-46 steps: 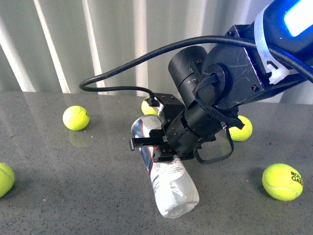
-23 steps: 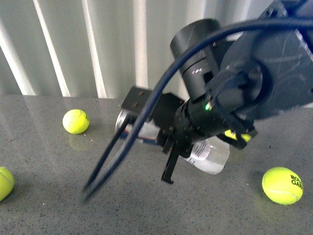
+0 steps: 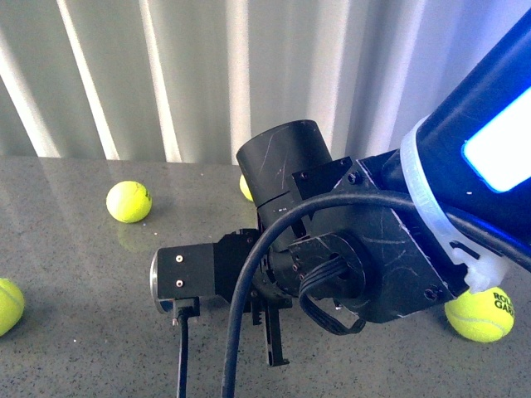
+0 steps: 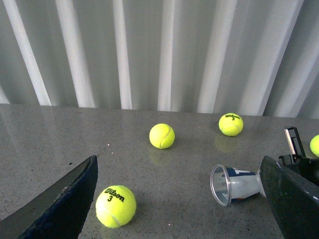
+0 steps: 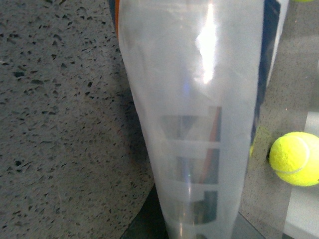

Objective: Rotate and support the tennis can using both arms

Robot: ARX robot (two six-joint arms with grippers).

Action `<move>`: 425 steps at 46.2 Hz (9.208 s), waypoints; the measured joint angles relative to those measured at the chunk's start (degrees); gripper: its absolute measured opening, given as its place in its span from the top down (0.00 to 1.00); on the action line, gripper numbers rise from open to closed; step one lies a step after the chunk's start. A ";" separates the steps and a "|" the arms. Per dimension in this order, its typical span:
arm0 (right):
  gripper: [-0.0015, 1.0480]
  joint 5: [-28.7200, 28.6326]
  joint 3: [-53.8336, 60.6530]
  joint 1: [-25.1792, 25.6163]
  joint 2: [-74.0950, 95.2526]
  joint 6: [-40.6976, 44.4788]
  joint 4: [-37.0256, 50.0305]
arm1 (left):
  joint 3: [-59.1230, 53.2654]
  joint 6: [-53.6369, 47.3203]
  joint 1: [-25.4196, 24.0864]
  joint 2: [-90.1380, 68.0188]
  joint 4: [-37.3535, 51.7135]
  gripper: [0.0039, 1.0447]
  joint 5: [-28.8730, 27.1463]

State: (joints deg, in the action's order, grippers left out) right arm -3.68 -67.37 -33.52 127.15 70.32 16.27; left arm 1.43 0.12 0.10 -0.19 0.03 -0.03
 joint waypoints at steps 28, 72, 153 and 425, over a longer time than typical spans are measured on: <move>0.59 -0.50 -0.90 0.55 1.42 -4.66 -4.24 | 0.00 0.00 0.00 0.00 0.00 0.06 0.02; 0.07 -1.49 2.71 3.10 -27.56 -24.33 -16.55 | 0.00 0.00 0.00 0.00 0.00 0.06 0.00; 0.97 3.67 64.61 33.57 -104.21 -69.59 3.58 | -0.02 0.00 0.00 0.00 0.00 0.06 0.02; 0.07 3.63 67.10 33.57 -126.92 -69.75 -16.24 | 76.70 -96.21 30.80 -101.66 -42.64 0.97 -9.55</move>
State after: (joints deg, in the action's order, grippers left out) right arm -0.05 -0.27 0.05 0.23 0.58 0.03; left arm 78.13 -96.09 30.89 -101.84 -42.61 -9.58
